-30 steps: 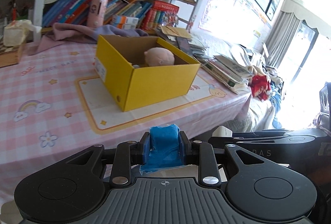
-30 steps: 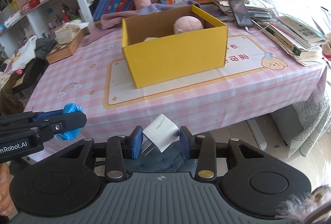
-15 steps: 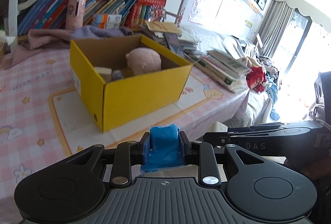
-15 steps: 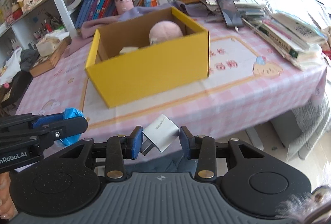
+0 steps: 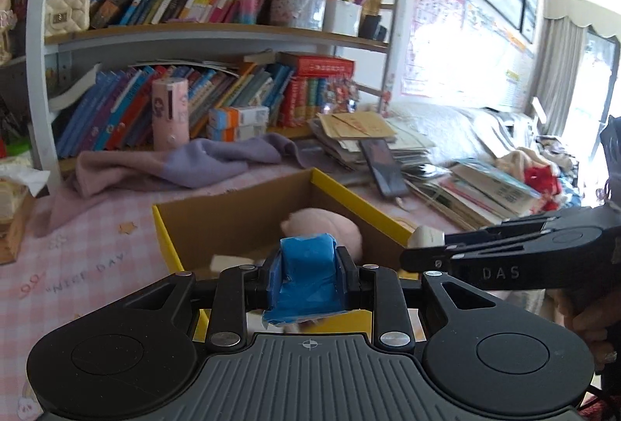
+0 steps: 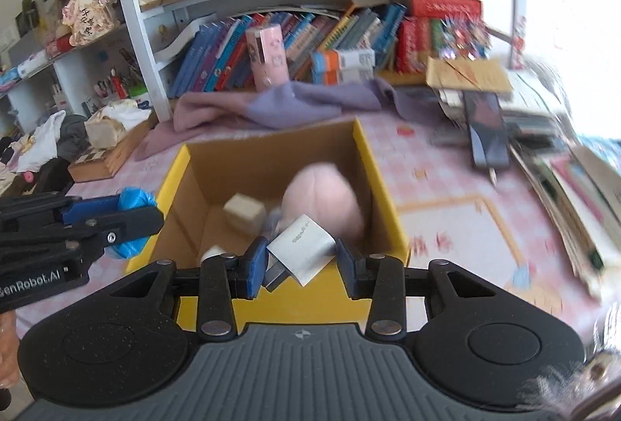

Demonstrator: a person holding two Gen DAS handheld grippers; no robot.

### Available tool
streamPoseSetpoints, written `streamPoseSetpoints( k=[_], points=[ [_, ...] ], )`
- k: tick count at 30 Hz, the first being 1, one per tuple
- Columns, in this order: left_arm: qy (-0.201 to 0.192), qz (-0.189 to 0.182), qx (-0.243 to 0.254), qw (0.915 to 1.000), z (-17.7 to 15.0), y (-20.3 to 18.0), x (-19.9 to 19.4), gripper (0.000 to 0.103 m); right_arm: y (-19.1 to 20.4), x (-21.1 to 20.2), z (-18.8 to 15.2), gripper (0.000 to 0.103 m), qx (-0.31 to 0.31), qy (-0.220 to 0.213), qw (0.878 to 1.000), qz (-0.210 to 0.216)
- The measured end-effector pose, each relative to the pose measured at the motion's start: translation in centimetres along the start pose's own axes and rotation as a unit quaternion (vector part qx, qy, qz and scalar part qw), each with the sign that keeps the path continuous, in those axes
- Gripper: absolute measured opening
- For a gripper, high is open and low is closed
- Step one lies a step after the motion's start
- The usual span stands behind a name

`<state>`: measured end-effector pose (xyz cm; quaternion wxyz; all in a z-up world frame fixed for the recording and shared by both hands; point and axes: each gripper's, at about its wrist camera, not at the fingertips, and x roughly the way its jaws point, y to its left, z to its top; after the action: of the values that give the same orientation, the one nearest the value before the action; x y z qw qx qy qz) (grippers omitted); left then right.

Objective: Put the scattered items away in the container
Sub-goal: 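Lower the charger plug and blue toy into the box and open both tools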

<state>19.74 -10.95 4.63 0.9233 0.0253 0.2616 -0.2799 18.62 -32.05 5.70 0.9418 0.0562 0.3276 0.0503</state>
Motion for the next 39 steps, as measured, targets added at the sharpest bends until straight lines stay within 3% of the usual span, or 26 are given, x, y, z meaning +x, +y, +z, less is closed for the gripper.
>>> streamPoseSetpoints(
  k=[6, 11, 18, 25, 27, 29, 30, 39],
  points=[
    [0.031, 0.049, 0.002, 0.9983, 0.7, -0.4, 4.6, 0.026, -2.4, 4.6, 4.3, 0.037, -0.029, -0.008, 0.999, 0.043],
    [0.061, 0.082, -0.003, 0.9948, 0.2, -0.7, 7.9, 0.026, -2.3, 9.2, 6.4, 0.037, -0.060, 0.014, 0.994, 0.090],
    [0.114, 0.107, -0.015, 0.9877, -0.6, -0.7, 11.7, 0.026, -1.0, 15.9, 7.1, 0.037, -0.084, 0.081, 0.984, 0.134],
    [0.136, 0.128, -0.022, 0.9821, -1.0, -0.6, 13.3, 0.027, -0.4, 18.0, 7.3, 0.037, -0.101, 0.101, 0.978, 0.152],
    [0.134, 0.138, -0.024, 0.9810, -0.9, -0.7, 13.5, 0.031, -0.5, 18.1, 7.4, 0.041, -0.100, 0.100, 0.978, 0.155],
    [0.133, 0.139, -0.030, 0.9809, -1.0, -0.7, 13.5, 0.039, -0.9, 17.7, 7.6, 0.054, -0.090, 0.091, 0.978, 0.164],
    [0.130, 0.138, -0.033, 0.9813, -0.9, -0.7, 13.3, 0.046, -1.1, 17.3, 7.7, 0.054, -0.086, 0.086, 0.979, 0.166],
    [0.068, 0.150, -0.044, 0.9854, 0.0, -1.7, 9.1, 0.072, -2.2, 13.3, 8.0, 0.054, -0.072, 0.039, 0.983, 0.164]
  ],
)
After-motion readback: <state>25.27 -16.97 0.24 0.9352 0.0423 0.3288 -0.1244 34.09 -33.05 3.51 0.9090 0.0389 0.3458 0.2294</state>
